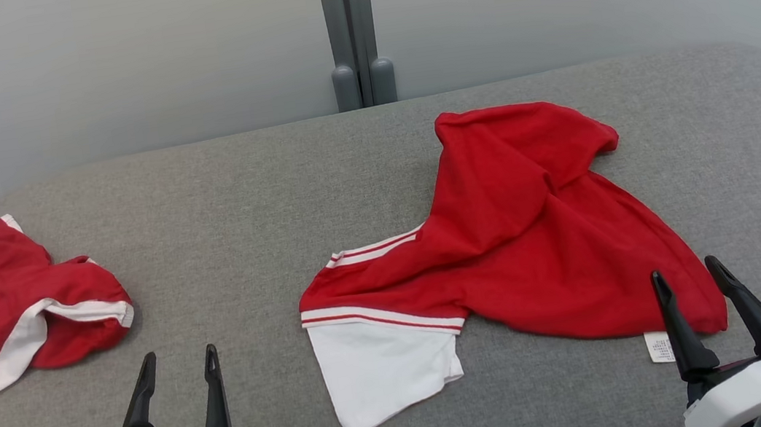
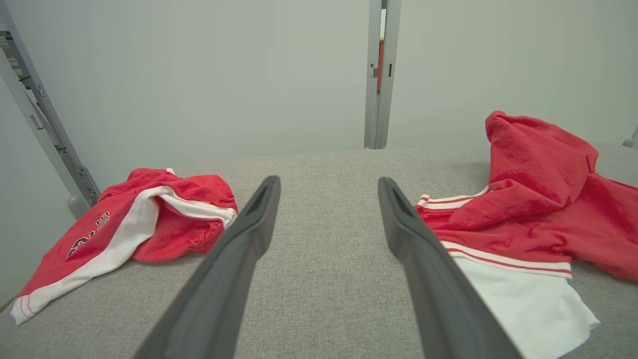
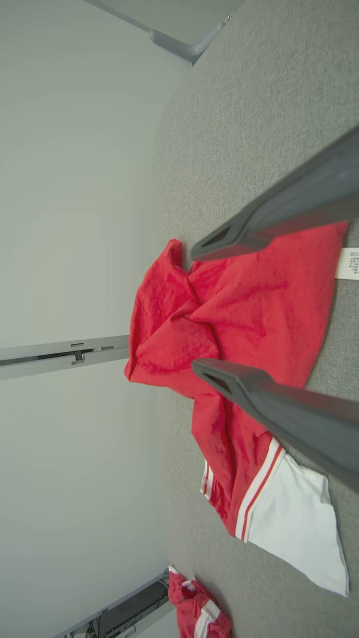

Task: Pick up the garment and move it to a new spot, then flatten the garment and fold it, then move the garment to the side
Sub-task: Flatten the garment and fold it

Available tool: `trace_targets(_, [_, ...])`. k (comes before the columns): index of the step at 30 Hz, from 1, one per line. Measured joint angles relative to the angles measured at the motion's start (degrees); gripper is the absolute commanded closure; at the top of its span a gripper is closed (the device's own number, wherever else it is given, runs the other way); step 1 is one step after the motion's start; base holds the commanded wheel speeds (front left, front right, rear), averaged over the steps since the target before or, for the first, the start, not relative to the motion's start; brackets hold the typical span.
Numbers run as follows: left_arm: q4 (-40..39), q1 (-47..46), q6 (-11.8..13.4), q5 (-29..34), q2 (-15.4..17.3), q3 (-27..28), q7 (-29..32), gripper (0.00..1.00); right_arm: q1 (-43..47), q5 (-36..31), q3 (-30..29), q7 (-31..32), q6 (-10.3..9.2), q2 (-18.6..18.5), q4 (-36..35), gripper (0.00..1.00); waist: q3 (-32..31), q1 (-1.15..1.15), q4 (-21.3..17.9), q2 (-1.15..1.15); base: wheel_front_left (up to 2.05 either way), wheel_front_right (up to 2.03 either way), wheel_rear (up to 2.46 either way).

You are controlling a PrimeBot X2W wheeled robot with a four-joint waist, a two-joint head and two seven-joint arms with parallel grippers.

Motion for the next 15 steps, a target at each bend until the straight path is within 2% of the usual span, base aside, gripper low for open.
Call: trace_targets(15, [-0.48,0.25,0.58,-1.34,0.41,-0.16,2.55,0.0,0.0,-0.08,-0.07,0.37,0.0,0.01,0.23,0.0,-0.32,0.0,-0.02,0.0,0.0,0.0,0.0])
